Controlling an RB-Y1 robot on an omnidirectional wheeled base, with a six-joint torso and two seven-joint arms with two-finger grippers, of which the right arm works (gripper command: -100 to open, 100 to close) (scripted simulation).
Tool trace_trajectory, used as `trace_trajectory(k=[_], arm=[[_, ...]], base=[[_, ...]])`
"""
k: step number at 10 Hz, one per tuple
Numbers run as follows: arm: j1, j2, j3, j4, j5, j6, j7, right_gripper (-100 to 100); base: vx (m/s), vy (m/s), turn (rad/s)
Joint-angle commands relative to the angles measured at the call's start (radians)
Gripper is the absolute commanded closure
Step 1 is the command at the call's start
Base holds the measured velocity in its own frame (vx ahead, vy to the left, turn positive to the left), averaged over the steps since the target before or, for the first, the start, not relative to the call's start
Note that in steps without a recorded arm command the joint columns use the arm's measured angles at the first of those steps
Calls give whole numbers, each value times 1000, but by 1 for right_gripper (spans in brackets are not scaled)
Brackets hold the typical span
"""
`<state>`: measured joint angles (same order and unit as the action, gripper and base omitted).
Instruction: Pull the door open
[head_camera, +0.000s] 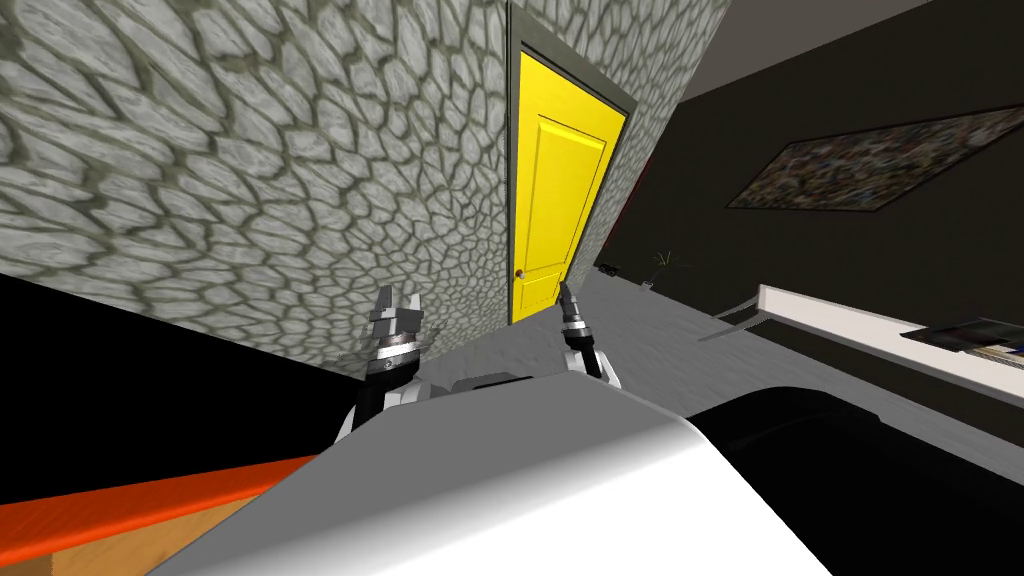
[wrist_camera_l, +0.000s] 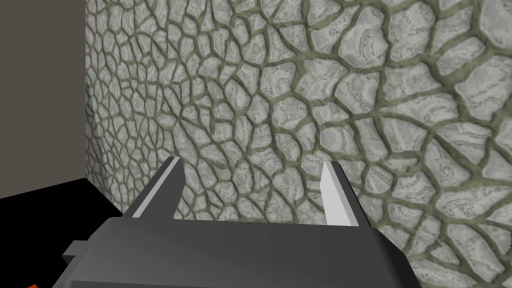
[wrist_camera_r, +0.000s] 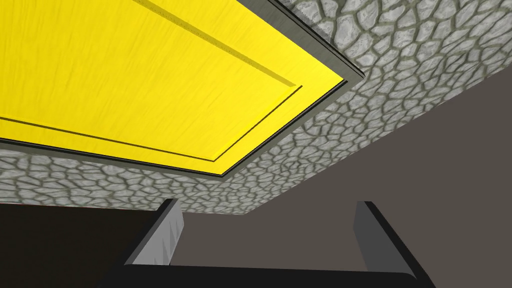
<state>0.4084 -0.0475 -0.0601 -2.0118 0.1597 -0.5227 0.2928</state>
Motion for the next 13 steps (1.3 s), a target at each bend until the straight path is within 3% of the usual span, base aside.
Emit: trace_trajectory(k=[1, 13], arm=[[-8, -4, -2, 28, 4, -9, 13, -100], [-127, -47, -12, 362, 87, -113, 213, -100]], base=[[61, -15, 4], [80, -20, 6]])
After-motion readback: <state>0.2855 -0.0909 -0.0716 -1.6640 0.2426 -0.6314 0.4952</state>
